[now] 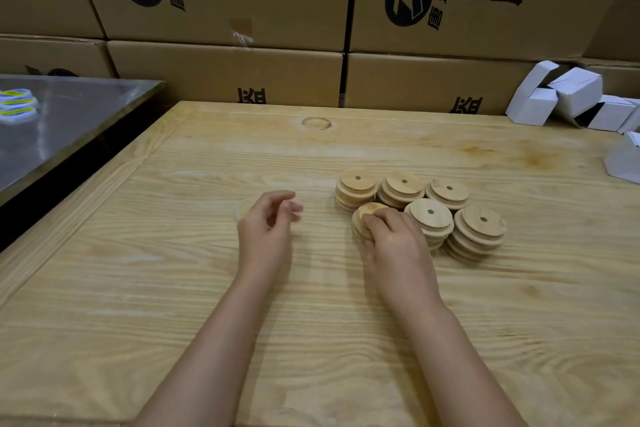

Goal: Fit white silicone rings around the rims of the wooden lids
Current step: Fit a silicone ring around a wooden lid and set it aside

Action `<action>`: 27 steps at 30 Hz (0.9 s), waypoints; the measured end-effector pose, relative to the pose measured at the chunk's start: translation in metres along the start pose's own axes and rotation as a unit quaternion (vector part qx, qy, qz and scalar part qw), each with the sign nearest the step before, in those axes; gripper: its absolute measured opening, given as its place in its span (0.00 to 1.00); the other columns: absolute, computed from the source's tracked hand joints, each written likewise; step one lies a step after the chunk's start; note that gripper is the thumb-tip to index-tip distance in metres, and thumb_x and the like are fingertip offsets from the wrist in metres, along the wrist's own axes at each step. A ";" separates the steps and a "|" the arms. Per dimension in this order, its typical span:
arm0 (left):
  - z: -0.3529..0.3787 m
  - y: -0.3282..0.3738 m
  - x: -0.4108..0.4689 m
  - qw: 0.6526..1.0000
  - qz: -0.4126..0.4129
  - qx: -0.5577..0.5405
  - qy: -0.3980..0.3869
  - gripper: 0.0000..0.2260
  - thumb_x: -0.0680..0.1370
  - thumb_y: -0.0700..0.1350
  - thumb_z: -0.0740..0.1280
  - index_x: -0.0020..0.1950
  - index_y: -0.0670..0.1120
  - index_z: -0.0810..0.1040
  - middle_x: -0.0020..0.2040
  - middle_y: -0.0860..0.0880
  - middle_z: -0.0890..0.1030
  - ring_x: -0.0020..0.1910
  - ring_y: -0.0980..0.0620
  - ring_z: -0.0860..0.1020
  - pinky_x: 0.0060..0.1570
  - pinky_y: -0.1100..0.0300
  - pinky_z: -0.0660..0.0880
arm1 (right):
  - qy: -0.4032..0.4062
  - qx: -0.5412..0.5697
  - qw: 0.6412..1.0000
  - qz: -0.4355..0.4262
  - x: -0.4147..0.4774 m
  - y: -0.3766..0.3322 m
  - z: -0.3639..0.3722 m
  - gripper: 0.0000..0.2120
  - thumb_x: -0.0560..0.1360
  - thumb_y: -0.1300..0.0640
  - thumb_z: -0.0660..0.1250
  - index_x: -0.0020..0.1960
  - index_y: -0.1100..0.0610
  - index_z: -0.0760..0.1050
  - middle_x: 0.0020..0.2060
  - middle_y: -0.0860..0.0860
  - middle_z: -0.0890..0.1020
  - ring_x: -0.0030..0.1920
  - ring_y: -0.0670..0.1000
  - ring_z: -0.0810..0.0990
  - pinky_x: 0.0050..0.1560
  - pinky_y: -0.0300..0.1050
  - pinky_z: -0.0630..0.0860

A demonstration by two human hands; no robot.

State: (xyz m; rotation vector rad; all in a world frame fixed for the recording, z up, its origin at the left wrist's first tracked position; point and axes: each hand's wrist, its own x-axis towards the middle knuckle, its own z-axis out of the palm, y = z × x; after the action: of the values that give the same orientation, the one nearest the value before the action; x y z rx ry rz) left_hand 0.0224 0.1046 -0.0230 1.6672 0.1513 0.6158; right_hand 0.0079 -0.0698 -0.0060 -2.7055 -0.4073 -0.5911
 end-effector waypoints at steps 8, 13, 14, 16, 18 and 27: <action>0.029 0.004 -0.025 0.961 -0.103 -0.096 -0.237 0.13 0.80 0.37 0.60 0.64 0.46 0.72 0.42 0.45 0.83 0.31 0.51 0.79 0.29 0.62 0.74 | 0.068 0.035 0.997 -0.018 -0.001 -0.002 -0.001 0.11 0.63 0.72 0.71 0.44 0.63 0.80 0.43 0.56 0.81 0.43 0.60 0.78 0.43 0.53 0.77; 0.027 0.001 -0.024 0.950 -0.064 -0.077 -0.297 0.16 0.81 0.40 0.59 0.65 0.56 0.72 0.41 0.49 0.81 0.36 0.53 0.79 0.34 0.63 0.75 | 0.080 0.063 0.993 -0.060 -0.003 -0.010 -0.002 0.12 0.63 0.72 0.71 0.45 0.63 0.80 0.41 0.56 0.81 0.41 0.60 0.79 0.43 0.52 0.78; 0.027 0.001 -0.024 0.949 -0.060 -0.077 -0.300 0.15 0.81 0.40 0.59 0.64 0.56 0.73 0.39 0.52 0.81 0.36 0.55 0.79 0.34 0.64 0.75 | 0.079 0.069 0.992 -0.065 -0.003 -0.011 -0.001 0.12 0.63 0.72 0.70 0.45 0.63 0.80 0.42 0.56 0.81 0.41 0.60 0.79 0.43 0.52 0.78; 0.027 0.002 -0.024 0.951 -0.059 -0.091 -0.289 0.13 0.80 0.40 0.60 0.59 0.55 0.77 0.40 0.55 0.82 0.37 0.56 0.79 0.34 0.63 0.76 | 0.085 0.082 0.990 -0.073 -0.004 -0.013 -0.001 0.10 0.65 0.72 0.70 0.45 0.64 0.80 0.42 0.56 0.81 0.42 0.59 0.79 0.43 0.52 0.78; 0.026 0.003 -0.024 0.953 -0.078 -0.131 -0.263 0.10 0.79 0.40 0.62 0.55 0.50 0.80 0.42 0.52 0.83 0.40 0.53 0.81 0.34 0.60 0.78 | 0.091 0.093 0.988 -0.088 -0.004 -0.014 0.000 0.10 0.65 0.72 0.70 0.45 0.64 0.80 0.43 0.56 0.81 0.42 0.59 0.79 0.42 0.52 0.79; 0.023 0.004 -0.020 0.968 -0.078 -0.180 -0.158 0.08 0.75 0.33 0.66 0.46 0.46 0.80 0.37 0.53 0.82 0.36 0.60 0.79 0.32 0.62 0.79 | 0.078 0.089 0.993 -0.017 0.000 -0.004 -0.015 0.08 0.70 0.68 0.66 0.47 0.61 0.80 0.43 0.54 0.81 0.44 0.57 0.77 0.46 0.53 0.75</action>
State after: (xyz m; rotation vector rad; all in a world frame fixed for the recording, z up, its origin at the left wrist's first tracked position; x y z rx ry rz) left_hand 0.0153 0.0751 -0.0270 1.3625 -0.0594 0.2345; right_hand 0.0015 -0.0716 0.0078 -2.4675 -0.4444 -0.7326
